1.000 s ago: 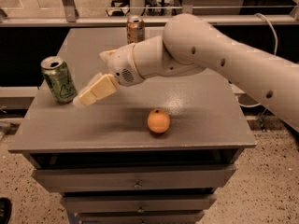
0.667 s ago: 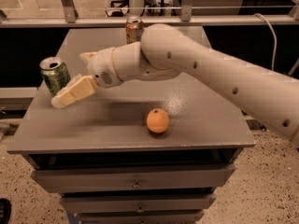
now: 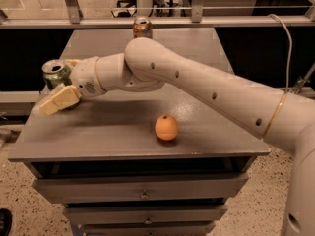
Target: Knock green can over
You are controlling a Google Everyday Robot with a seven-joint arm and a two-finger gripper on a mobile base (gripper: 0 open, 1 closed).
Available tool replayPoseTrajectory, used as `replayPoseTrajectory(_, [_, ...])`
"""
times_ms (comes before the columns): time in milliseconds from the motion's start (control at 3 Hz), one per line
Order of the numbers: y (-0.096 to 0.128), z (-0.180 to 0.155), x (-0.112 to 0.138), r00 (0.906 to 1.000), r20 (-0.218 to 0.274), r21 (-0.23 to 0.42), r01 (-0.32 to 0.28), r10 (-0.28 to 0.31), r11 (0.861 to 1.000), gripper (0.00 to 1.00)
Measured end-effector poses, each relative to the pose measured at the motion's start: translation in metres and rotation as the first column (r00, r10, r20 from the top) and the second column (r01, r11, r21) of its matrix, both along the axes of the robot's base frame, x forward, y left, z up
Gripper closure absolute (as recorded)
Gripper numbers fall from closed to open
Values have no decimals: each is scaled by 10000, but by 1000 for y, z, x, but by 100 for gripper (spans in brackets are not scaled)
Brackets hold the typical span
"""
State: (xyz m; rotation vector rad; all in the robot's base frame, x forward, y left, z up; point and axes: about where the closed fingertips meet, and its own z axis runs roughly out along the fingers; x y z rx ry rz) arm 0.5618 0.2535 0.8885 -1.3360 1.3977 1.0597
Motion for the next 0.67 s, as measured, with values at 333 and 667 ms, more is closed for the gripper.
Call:
replayPoseTrajectory(333, [15, -9, 7, 9997, 251, 299, -62, 54, 9995, 0])
replayPoseTrajectory(667, [11, -19, 16, 9987, 496, 347, 64, -81, 9994, 25])
